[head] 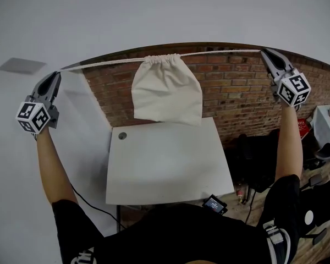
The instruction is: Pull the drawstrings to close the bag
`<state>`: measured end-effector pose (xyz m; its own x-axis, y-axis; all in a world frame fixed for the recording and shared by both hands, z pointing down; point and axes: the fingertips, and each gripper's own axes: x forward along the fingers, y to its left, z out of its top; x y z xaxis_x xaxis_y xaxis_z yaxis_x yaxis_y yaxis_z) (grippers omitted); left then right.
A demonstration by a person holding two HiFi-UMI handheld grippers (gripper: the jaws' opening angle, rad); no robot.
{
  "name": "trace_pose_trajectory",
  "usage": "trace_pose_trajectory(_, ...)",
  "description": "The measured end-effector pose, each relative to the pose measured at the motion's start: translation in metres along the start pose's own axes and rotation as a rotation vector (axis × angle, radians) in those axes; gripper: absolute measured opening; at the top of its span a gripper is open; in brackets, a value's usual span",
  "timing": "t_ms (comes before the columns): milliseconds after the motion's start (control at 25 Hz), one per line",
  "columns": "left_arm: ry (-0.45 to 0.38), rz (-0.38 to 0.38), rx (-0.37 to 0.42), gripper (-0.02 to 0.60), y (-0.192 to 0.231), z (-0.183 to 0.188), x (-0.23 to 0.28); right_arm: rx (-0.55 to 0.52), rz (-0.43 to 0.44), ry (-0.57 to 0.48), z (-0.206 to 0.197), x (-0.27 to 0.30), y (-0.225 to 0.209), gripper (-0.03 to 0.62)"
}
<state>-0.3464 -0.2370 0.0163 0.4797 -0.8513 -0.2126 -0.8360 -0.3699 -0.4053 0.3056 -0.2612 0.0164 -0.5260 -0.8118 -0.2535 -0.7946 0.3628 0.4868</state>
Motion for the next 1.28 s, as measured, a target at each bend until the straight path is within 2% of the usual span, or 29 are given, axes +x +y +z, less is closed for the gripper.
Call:
trace_pose_trajectory(320, -0.004, -0.022, -0.084, 0.040, 0.005, -0.003, 0.002, 0.095, 0.022, -0.016, 0.002, 0.004, 0.000, 0.035)
trace_pose_trajectory(840, 0.002, -0.027, -0.095, 0.040, 0.005, -0.011, 0.002, 0.072, 0.005, 0.012, 0.000, 0.000, 0.005, 0.035)
trace_pose_trajectory(1280, 0.004, -0.028, -0.095, 0.040, 0.002, 0.003, 0.009, 0.089, 0.002, 0.027, -0.002, -0.004, -0.004, 0.037)
